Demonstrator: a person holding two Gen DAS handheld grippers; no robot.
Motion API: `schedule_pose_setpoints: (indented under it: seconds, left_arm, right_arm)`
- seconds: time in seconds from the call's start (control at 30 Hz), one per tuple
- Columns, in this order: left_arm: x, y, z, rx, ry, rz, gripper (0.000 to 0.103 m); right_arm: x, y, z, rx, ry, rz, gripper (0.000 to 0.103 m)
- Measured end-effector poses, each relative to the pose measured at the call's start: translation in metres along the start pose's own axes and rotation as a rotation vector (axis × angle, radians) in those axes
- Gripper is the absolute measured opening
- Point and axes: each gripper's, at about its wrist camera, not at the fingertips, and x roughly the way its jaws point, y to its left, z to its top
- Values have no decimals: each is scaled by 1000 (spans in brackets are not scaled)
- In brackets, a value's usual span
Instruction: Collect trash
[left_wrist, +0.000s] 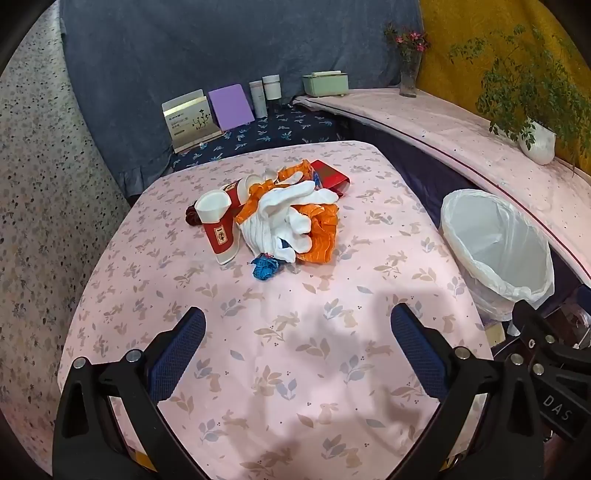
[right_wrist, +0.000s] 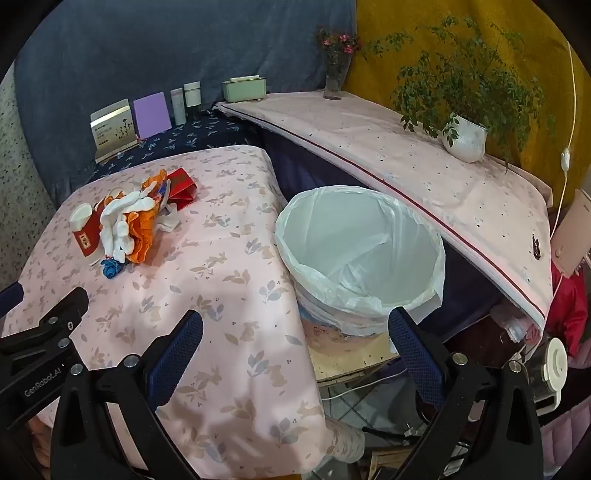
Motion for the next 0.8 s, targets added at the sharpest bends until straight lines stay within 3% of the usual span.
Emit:
schedule_pose_setpoints:
  seconds: [0.8]
  left_arm:
    - [0,4,4,-20,-22,-3,96]
  right_arm:
    - [0,7,7,-11,-5,-6,96]
